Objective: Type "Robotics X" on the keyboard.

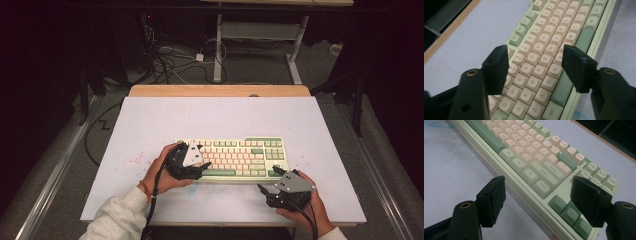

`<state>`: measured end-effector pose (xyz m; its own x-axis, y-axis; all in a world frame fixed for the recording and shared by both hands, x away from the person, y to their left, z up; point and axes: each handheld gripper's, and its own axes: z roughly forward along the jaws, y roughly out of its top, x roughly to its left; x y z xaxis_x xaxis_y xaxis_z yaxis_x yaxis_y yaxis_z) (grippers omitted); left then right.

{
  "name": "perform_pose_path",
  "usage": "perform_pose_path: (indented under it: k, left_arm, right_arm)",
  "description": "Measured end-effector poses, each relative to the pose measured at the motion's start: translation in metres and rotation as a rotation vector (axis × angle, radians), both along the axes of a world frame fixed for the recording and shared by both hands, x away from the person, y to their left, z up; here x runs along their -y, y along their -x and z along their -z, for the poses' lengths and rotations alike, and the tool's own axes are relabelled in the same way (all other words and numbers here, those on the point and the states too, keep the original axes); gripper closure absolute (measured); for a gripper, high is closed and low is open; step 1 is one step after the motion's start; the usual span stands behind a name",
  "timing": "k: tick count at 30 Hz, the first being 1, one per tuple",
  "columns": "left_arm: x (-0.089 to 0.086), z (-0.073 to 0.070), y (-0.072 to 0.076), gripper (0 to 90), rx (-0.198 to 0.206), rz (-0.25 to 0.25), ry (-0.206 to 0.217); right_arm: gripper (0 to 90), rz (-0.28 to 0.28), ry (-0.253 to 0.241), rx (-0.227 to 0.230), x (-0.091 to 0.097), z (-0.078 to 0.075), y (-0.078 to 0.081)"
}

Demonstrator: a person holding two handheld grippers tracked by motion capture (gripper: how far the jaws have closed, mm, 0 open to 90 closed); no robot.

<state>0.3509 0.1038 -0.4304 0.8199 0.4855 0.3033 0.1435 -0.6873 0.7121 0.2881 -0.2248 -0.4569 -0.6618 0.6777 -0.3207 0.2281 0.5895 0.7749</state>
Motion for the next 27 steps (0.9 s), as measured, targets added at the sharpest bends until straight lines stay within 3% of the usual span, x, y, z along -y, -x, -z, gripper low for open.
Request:
perform_pose_path:
  k: [4, 10, 14, 20, 25, 27]
  left_arm:
    - [-0.012, 0.002, 0.007, 26.1, 0.028, -0.022, 0.019]
    - [-0.034, 0.007, 0.014, 21.1, 0.058, -0.060, 0.054]
    - [-0.046, 0.013, 0.021, 20.4, 0.072, -0.077, 0.032]
    - [-0.059, 0.023, 0.029, 20.4, 0.060, -0.104, 0.019]
    - [-0.068, 0.030, 0.034, 20.3, 0.047, -0.135, 0.005]
    - [-0.073, 0.032, 0.037, 20.4, 0.026, -0.150, 0.021]
  right_arm:
    - [28.6, -0.003, 0.000, -0.004, 0.000, 0.000, 0.000]
    - [29.3, -0.006, -0.001, -0.014, -0.001, 0.002, -0.001]
    - [29.5, -0.007, -0.002, -0.017, -0.002, 0.002, -0.001]
    - [32.2, -0.007, -0.005, -0.026, -0.003, 0.003, -0.002]
    - [42.1, -0.026, -0.026, -0.050, -0.003, 0.002, -0.005]
    - [52.0, -0.032, -0.042, -0.062, -0.003, 0.001, -0.008]
